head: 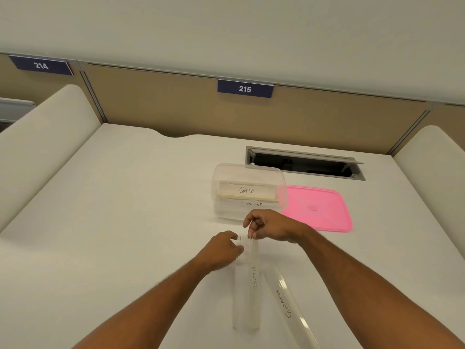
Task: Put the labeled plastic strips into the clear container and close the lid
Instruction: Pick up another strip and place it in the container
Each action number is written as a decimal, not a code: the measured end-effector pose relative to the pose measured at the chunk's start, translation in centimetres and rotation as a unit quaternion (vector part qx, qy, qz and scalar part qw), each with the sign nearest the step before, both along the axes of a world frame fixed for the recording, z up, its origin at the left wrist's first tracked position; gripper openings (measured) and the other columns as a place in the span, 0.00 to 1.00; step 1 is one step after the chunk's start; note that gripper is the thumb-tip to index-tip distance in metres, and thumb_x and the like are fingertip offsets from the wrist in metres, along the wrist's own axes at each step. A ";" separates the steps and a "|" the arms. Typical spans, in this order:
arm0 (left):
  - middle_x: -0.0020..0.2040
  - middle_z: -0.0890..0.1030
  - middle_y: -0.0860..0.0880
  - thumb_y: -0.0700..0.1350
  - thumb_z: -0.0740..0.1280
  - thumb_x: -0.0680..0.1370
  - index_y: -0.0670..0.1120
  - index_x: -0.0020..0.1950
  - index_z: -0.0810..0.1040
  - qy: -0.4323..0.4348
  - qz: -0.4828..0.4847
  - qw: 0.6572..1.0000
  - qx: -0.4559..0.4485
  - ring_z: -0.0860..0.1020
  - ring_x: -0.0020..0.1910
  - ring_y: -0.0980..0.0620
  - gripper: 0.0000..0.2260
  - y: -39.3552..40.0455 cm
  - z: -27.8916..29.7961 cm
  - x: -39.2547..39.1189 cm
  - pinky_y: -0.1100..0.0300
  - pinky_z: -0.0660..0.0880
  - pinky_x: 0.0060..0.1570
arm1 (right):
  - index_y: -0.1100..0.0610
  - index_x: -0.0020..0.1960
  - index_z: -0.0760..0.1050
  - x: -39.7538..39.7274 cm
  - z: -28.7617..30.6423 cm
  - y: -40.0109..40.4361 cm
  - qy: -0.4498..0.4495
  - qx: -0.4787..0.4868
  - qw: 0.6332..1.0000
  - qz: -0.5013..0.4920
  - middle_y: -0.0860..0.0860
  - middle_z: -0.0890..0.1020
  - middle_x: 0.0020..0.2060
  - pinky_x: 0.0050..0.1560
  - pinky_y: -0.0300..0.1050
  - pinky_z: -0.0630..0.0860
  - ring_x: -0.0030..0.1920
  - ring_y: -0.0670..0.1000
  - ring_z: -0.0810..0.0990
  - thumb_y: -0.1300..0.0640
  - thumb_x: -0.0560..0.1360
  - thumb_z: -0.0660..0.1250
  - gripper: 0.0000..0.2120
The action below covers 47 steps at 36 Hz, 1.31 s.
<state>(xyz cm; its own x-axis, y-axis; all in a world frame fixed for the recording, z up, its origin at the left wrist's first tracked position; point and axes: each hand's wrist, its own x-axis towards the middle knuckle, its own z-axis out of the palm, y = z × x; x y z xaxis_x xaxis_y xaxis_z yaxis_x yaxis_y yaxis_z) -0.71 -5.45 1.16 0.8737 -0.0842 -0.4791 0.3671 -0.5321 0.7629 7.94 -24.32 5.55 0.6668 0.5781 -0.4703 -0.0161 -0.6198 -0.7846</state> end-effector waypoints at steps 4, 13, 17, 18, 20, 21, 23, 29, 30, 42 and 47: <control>0.50 0.84 0.49 0.50 0.64 0.80 0.46 0.68 0.72 0.036 0.022 0.997 -0.067 0.83 0.49 0.51 0.18 -0.1 0.5 0.3 0.54 0.81 0.50 | 0.57 0.60 0.76 0.4 0.8 -0.3 0.005 0.024 0.999 -0.026 0.54 0.86 0.45 0.55 0.45 0.78 0.46 0.48 0.83 0.68 0.74 0.69 0.16; 0.51 0.84 0.48 0.61 0.54 0.83 0.48 0.57 0.78 0.066 0.000 0.991 -0.117 0.83 0.49 0.50 0.21 0.1 0.9 0.1 0.52 0.78 0.51 | 0.56 0.59 0.78 1.3 2.2 -0.7 -0.006 0.060 0.990 -0.127 0.57 0.83 0.44 0.50 0.46 0.77 0.45 0.50 0.80 0.70 0.75 0.67 0.16; 0.55 0.82 0.49 0.70 0.60 0.75 0.51 0.58 0.78 0.072 -0.031 0.990 -0.114 0.80 0.52 0.50 0.26 0.4 0.5 0.2 0.55 0.77 0.51 | 0.55 0.55 0.81 1.7 2.4 -1.0 -0.011 0.047 0.983 -0.175 0.56 0.82 0.44 0.50 0.48 0.80 0.46 0.52 0.79 0.71 0.74 0.66 0.15; 0.55 0.82 0.50 0.71 0.63 0.73 0.51 0.58 0.77 0.063 -0.038 0.991 -0.109 0.80 0.51 0.52 0.26 0.5 0.5 0.2 0.55 0.78 0.50 | 0.55 0.54 0.82 1.8 2.4 -1.2 -0.007 0.046 0.982 -0.183 0.55 0.82 0.44 0.51 0.49 0.80 0.46 0.52 0.79 0.71 0.74 0.66 0.15; 0.54 0.81 0.52 0.69 0.71 0.69 0.53 0.62 0.75 0.038 -0.059 0.994 -0.082 0.81 0.50 0.54 0.29 0.6 0.4 0.2 0.56 0.79 0.51 | 0.56 0.53 0.83 2.0 2.5 -1.5 0.002 0.050 0.978 -0.203 0.57 0.81 0.46 0.49 0.48 0.79 0.47 0.54 0.79 0.71 0.75 0.66 0.14; 0.54 0.81 0.53 0.67 0.74 0.67 0.54 0.64 0.74 0.028 -0.073 0.995 -0.065 0.81 0.51 0.55 0.31 0.6 0.4 0.3 0.56 0.80 0.52 | 0.57 0.52 0.83 2.1 2.6 -1.6 0.007 0.053 0.976 -0.213 0.58 0.82 0.48 0.48 0.47 0.80 0.47 0.54 0.79 0.71 0.75 0.66 0.14; 0.56 0.79 0.53 0.64 0.77 0.64 0.54 0.65 0.73 0.010 -0.091 0.995 -0.045 0.81 0.52 0.54 0.34 0.6 0.4 0.3 0.53 0.82 0.51 | 0.58 0.52 0.83 2.4 2.8 -2.0 0.010 0.055 0.972 -0.229 0.60 0.82 0.52 0.46 0.46 0.82 0.49 0.56 0.80 0.72 0.75 0.66 0.13; 0.53 0.81 0.57 0.60 0.77 0.66 0.53 0.59 0.77 -0.050 -0.114 0.992 -0.007 0.81 0.49 0.57 0.26 1.0 1.4 1.4 0.55 0.81 0.51 | 0.60 0.53 0.83 3.0 3.7 -3.5 0.012 0.051 0.970 -0.236 0.59 0.81 0.48 0.50 0.49 0.82 0.48 0.55 0.82 0.73 0.74 0.67 0.14; 0.54 0.81 0.57 0.59 0.77 0.66 0.53 0.59 0.78 -0.058 -0.116 0.992 0.004 0.81 0.49 0.58 0.25 1.1 1.6 1.7 0.56 0.81 0.51 | 0.60 0.53 0.83 3.1 4.0 -3.8 0.010 0.048 0.971 -0.233 0.59 0.81 0.48 0.49 0.48 0.83 0.48 0.55 0.82 0.73 0.74 0.67 0.14; 0.47 0.81 0.59 0.60 0.75 0.66 0.54 0.55 0.80 -0.133 -0.178 0.969 0.107 0.79 0.43 0.63 0.21 2.7 6.0 5.7 0.67 0.74 0.37 | 0.53 0.55 0.81 4.0 7.0 -4.0 -0.182 -0.114 0.974 -0.067 0.50 0.82 0.48 0.43 0.42 0.74 0.46 0.49 0.79 0.57 0.73 0.74 0.11; 0.49 0.82 0.57 0.58 0.76 0.66 0.51 0.56 0.81 -0.161 -0.209 0.955 0.134 0.80 0.46 0.58 0.22 3.1 7.8 7.5 0.62 0.78 0.44 | 0.49 0.59 0.78 4.1 8.1 -3.4 -0.208 -0.183 0.960 0.026 0.40 0.79 0.53 0.39 0.39 0.71 0.46 0.41 0.77 0.48 0.69 0.76 0.19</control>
